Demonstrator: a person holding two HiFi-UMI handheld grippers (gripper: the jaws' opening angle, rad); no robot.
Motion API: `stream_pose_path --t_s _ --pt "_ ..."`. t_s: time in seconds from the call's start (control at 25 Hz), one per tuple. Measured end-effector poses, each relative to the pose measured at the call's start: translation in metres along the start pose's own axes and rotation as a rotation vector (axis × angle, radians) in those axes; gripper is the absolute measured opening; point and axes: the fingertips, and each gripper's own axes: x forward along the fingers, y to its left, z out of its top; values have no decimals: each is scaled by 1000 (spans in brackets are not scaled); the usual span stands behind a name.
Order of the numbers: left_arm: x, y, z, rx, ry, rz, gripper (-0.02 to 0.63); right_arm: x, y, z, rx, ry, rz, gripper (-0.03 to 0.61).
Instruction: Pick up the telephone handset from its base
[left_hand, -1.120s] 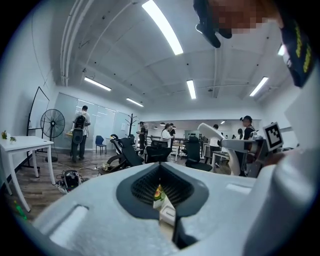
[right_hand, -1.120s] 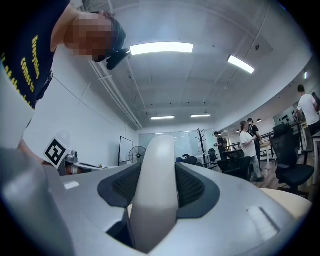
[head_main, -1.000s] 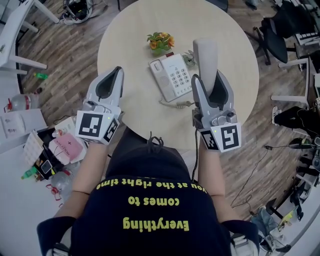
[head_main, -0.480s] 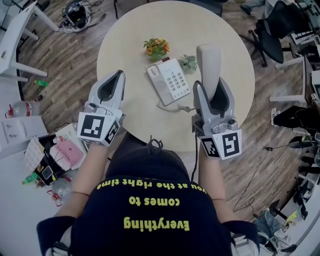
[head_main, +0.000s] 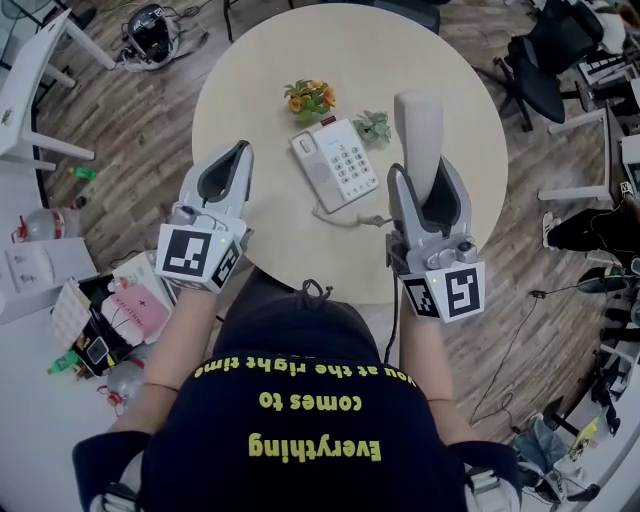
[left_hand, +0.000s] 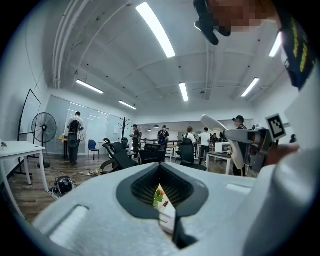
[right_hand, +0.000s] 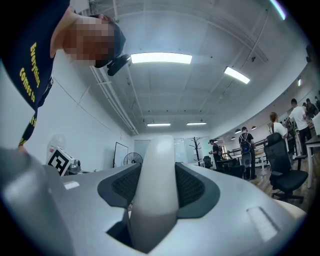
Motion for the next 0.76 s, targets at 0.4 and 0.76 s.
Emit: stream_pose_path --t_s 0.4,0.76 --pt "5 -1 0 3 3 -5 5 1 -3 -1 0 -1 -4 225" --pt "3 2 -3 -2 5 2 5 2 -3 -4 7 4 -5 227"
